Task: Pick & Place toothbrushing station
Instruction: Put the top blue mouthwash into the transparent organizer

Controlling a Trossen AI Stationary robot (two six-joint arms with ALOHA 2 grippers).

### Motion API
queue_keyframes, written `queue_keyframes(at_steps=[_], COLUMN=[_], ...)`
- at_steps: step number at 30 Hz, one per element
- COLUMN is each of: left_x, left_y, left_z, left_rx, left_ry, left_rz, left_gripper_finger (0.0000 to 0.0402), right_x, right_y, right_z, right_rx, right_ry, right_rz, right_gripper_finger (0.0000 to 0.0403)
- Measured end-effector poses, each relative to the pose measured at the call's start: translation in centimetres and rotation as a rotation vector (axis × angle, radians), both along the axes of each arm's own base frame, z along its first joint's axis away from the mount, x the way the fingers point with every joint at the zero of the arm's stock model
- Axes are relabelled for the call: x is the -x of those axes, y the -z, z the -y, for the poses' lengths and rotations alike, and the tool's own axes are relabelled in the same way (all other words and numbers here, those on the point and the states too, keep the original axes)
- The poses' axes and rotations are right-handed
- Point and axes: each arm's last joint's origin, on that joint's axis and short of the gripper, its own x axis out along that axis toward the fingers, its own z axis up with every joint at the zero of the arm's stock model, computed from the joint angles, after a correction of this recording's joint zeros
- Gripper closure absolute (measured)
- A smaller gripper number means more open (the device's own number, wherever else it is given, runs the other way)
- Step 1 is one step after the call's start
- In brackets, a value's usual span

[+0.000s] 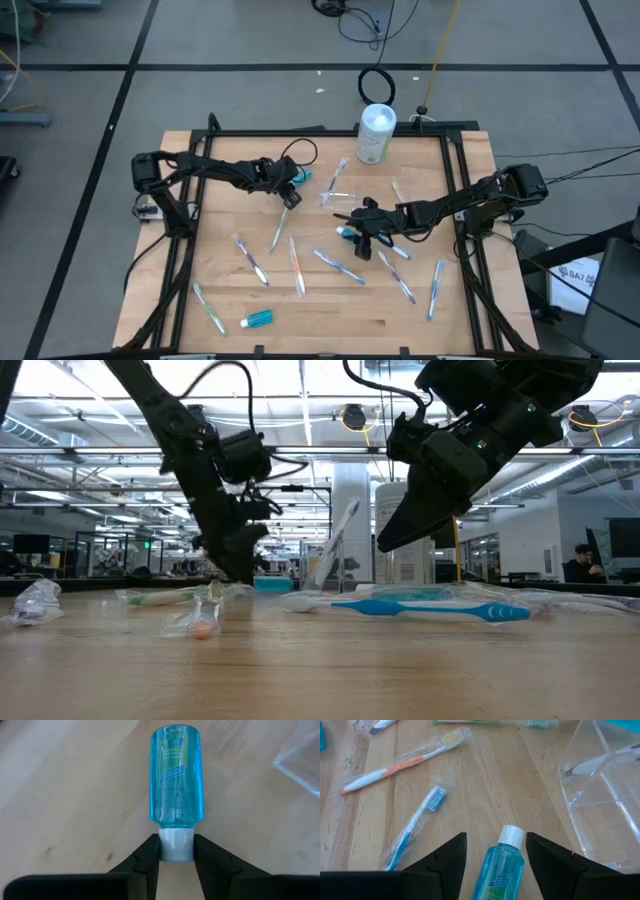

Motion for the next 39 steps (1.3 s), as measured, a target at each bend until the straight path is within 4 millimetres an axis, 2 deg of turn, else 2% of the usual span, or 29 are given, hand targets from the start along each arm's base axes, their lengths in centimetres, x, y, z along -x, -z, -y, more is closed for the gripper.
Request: queue_keyframes(at_steps=[5, 10, 16, 21, 24, 28, 32, 37, 39], left_x=[0.9, 1.9, 2.6, 2.5, 2.2, 1.7, 1.5, 1.7, 1.8], left_y=[-2.2, -5.0, -7.8, -8.9, -9.1, -9.4, -9.7, -9.5, -9.4], left_z=[1.3, 3.3, 6.9, 10.3, 12.0, 13.3, 13.9, 14.3, 14.3], left_rx=[0.009, 0.089, 0.181, 0.251, 0.297, 0.354, 0.381, 0.393, 0.402], left_ry=[0.019, 0.052, 0.098, 0.154, 0.167, 0.156, 0.153, 0.151, 0.138], left_rz=[0.008, 0.084, 0.200, 0.278, 0.322, 0.394, 0.431, 0.404, 0.396], left_gripper_finger=[0.0294, 0.0293, 0.0293, 0.0293, 0.0293, 0.0293, 0.0293, 0.0293, 0.0293], right_x=[-0.2, -0.7, -1.3, -1.3, -1.7, -3.5, -5.7, -7.8, -8.3], right_y=[-0.3, -1.5, -3.8, -4.8, -5.3, -5.7, -4.9, -5.1, -5.2], right_z=[-0.5, -2.3, -4.1, -4.9, -5.5, -6.5, -7.4, -7.5, -7.1], right_rx=[0.172, 0.328, 0.510, 0.671, 0.722, 0.727, 0.798, 0.901, 0.923], right_ry=[-0.159, -0.316, -0.420, -0.485, -0.517, -0.536, -0.582, -0.390, -0.375], right_rz=[0.027, 0.172, 0.437, 0.536, 0.543, 0.545, 0.407, 0.312, 0.310], right_gripper_finger=[0.0206, 0.0206, 0.0206, 0.0206, 0.0206, 0.0206, 0.0206, 0.0206, 0.0206])
